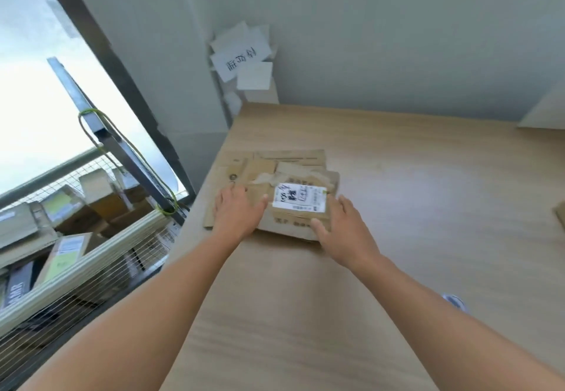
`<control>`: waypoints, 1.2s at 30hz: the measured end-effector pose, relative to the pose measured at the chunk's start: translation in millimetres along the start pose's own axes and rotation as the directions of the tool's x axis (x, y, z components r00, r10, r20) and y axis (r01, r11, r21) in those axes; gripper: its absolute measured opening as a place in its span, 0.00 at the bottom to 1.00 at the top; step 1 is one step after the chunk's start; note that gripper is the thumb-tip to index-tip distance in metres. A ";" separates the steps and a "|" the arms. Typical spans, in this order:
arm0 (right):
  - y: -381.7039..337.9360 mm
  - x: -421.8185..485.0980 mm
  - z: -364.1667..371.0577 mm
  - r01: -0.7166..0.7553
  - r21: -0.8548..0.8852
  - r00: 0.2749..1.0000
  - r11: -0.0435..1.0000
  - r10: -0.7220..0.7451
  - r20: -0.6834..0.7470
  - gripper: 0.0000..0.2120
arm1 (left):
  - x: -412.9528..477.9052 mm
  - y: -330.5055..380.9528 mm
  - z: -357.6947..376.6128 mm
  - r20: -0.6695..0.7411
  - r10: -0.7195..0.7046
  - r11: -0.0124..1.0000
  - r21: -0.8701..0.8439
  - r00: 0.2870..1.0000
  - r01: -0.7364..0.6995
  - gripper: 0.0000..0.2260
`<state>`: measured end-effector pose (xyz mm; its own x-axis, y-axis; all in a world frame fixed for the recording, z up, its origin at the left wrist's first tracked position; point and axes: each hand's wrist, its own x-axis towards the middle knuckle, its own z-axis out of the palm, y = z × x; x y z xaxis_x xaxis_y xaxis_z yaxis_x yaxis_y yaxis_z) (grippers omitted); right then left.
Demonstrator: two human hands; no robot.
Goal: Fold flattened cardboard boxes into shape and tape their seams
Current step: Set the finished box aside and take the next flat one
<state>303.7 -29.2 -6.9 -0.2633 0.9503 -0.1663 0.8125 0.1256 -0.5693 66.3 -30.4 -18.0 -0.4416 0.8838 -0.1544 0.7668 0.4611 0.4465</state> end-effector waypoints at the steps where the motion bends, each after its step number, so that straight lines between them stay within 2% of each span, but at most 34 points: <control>1: -1.6 15.1 6.3 -0.025 0.011 1.000 1.000 0.025 0.002 0.34 | 16.0 -8.7 -0.2 0.011 -0.022 1.000 -0.003 1.000 0.022 0.37; 4: -2.4 52.2 17.5 -0.111 0.032 0.994 0.993 0.111 0.001 0.33 | 56.3 -24.5 2.1 0.086 -0.064 0.997 -0.042 0.994 0.068 0.47; 8: -3.0 80.3 28.6 -0.229 0.156 0.973 0.961 0.226 0.041 0.31 | 75.4 -29.2 9.7 0.215 -0.014 0.995 -0.093 0.977 0.035 0.53; 10: -4.4 79.6 34.4 -0.230 0.241 0.973 0.943 0.228 0.033 0.31 | 68.7 -23.6 12.9 0.231 -0.005 0.991 -0.127 0.973 0.036 0.55; 13: -5.0 60.0 31.0 -0.213 0.430 0.962 0.878 0.264 -0.063 0.33 | 44.2 -12.2 10.9 0.226 -0.006 0.971 -0.231 0.974 0.060 0.57; 15: -3.2 35.4 22.8 -0.144 0.524 0.957 0.840 0.252 -0.141 0.33 | 17.7 -6.8 6.7 0.206 0.009 0.961 -0.272 0.978 0.048 0.58; 19: -1.1 -43.3 -0.3 -0.083 0.687 0.932 0.722 0.300 -0.203 0.29 | -65.2 3.3 1.7 0.267 0.098 0.878 -0.477 0.959 0.043 0.59; 23: 15.4 -151.3 -25.4 -0.177 0.823 0.907 0.540 0.413 -0.076 0.39 | -176.2 0.9 -5.1 0.316 0.298 0.760 -0.650 0.901 -0.023 0.51; 25: 24.3 -211.9 -33.6 -0.142 0.849 0.927 0.509 0.370 -0.067 0.33 | -234.3 -6.7 -6.7 0.311 0.373 0.734 -0.675 0.874 -0.074 0.48; 27: 32.1 -275.1 -35.3 -0.134 0.822 0.953 0.554 0.300 -0.047 0.20 | -295.5 -10.2 -8.8 0.364 0.420 0.670 -0.742 0.831 -0.014 0.40; 28: 36.2 -306.6 -32.8 -0.142 0.804 0.960 0.577 0.280 -0.032 0.16 | -325.7 -11.7 -7.7 0.374 0.425 0.613 -0.789 0.824 0.042 0.33; 29: 39.9 -337.1 -30.0 -0.142 0.792 0.965 0.593 0.261 -0.022 0.16 | -354.8 -13.8 -5.8 0.368 0.404 0.548 -0.830 0.837 0.100 0.26; 30: 43.6 -364.4 -27.7 -0.135 0.780 0.970 0.611 0.244 -0.024 0.18 | -379.5 -14.9 -5.5 0.355 0.368 0.490 -0.859 0.859 0.146 0.25; 32: 52.7 -414.4 -19.5 -0.114 0.763 0.975 0.636 0.220 -0.038 0.21 | -420.0 -17.8 -3.4 0.411 0.270 0.421 -0.864 0.871 0.277 0.28; 34: 63.0 -452.9 -9.1 -0.089 0.780 0.979 0.619 0.198 -0.045 0.21 | -450.5 -22.2 1.5 0.454 0.173 0.418 -0.838 0.874 0.352 0.22; 36: 69.2 -476.8 -2.8 -0.052 0.804 0.977 0.592 0.198 -0.082 0.16 | -470.3 -26.7 4.1 0.470 0.128 0.428 -0.820 0.873 0.379 0.12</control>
<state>487.0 -472.8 35.2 -0.0532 0.9765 -0.2089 0.0764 -0.2046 -0.9759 255.5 -458.0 39.1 -0.0690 0.8678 -0.4921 -0.2210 0.4677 0.8558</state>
